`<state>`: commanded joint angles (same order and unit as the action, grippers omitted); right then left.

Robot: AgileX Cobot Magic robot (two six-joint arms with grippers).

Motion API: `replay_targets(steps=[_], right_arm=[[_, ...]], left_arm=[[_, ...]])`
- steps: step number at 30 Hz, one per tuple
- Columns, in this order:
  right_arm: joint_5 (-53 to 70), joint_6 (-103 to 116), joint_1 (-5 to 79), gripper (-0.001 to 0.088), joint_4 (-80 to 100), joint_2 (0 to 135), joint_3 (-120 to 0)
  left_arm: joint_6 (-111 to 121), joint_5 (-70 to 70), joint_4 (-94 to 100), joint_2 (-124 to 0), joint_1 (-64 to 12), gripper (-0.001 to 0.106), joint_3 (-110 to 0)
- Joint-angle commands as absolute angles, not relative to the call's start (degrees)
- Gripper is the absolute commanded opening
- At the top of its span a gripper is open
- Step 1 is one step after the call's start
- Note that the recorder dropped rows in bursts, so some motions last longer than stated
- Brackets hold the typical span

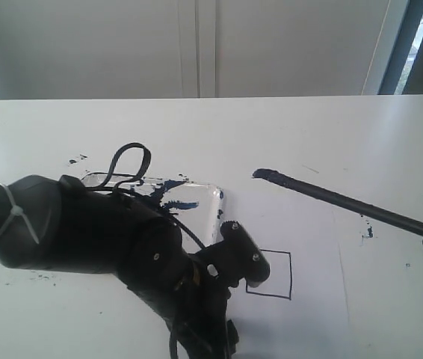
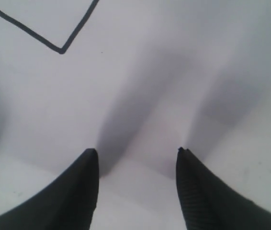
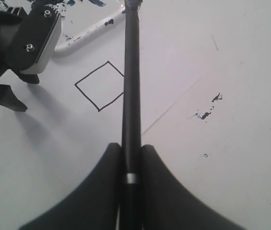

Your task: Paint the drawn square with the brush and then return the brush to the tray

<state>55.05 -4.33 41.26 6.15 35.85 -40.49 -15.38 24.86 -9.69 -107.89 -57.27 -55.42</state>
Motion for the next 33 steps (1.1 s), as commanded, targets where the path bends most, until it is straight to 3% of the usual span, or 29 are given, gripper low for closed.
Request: replay_targets(steps=[18,33], right_arm=[[64.10,-10.87,41.26,0.0000,0.00,35.85,-40.49],[65.58,-15.22,42.27,0.0000,-4.64,35.85,-40.49]], left_arm=[[-24.22,21.24,-7.99,-101.34,-57.27,0.055,-45.13],[-33.09,27.09,-7.99,-95.22,-57.27,0.052,-44.59]])
